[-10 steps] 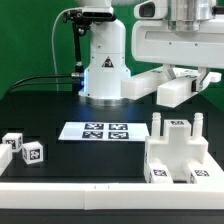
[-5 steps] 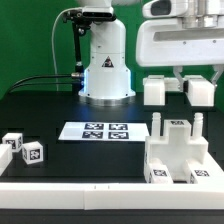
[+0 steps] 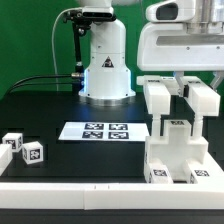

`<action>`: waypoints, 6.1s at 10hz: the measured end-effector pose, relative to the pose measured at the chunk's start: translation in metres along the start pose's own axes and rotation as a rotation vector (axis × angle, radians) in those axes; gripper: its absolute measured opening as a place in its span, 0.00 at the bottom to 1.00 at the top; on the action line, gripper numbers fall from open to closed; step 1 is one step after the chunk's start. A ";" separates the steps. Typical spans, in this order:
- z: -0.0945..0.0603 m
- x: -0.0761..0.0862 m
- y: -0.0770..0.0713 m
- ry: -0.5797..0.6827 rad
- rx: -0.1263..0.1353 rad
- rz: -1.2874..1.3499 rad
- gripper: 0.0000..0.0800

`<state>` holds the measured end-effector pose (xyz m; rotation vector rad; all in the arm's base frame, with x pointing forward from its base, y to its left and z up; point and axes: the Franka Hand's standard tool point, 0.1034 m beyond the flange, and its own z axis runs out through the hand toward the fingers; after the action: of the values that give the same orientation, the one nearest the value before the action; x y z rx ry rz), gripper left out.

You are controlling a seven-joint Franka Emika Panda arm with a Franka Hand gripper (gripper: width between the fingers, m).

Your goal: Assemble chair

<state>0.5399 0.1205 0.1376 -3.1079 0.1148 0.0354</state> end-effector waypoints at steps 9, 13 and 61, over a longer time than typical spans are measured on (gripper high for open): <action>0.017 0.001 -0.006 0.012 -0.013 -0.035 0.36; 0.025 -0.003 -0.010 0.008 -0.027 -0.059 0.36; 0.068 -0.003 0.273 -0.070 -0.022 -0.557 0.81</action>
Offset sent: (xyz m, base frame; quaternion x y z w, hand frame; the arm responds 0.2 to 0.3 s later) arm 0.0000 0.0000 0.0000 0.0000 0.0000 0.0000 1.0000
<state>0.5154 -0.1489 0.0615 -3.0309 -0.7488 0.1296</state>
